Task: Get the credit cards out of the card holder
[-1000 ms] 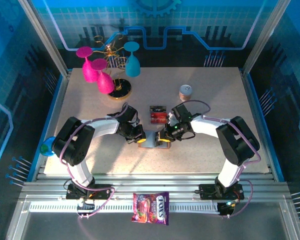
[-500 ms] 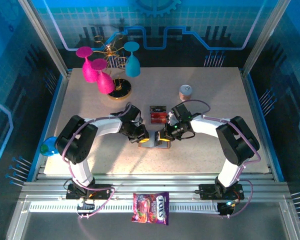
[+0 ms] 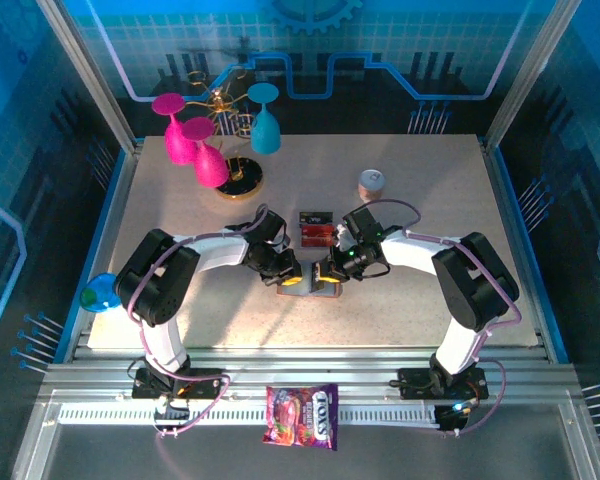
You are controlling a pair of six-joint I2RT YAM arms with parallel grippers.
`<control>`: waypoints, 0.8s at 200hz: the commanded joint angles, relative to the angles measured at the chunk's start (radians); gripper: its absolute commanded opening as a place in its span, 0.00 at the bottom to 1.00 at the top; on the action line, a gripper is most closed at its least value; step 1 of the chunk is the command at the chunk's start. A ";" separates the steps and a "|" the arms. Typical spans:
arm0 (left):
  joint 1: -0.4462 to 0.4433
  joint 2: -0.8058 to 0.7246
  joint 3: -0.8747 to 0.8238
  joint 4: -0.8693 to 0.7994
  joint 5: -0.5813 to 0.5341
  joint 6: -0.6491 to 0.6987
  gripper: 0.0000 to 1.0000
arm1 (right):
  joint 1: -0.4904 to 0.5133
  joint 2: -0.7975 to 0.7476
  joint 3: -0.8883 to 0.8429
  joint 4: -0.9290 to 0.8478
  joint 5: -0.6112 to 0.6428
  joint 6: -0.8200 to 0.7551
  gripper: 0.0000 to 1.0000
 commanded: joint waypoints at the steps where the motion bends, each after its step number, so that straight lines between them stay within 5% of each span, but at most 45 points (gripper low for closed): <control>1: -0.005 -0.008 0.017 -0.053 -0.026 0.005 0.15 | 0.007 -0.005 0.027 -0.021 0.002 -0.011 0.10; 102: 0.046 -0.096 -0.021 -0.064 -0.046 0.011 0.15 | -0.006 -0.059 0.072 -0.132 0.050 -0.080 0.09; 160: 0.079 -0.118 -0.040 -0.073 -0.044 0.028 0.15 | -0.009 -0.065 0.162 -0.282 0.077 -0.272 0.07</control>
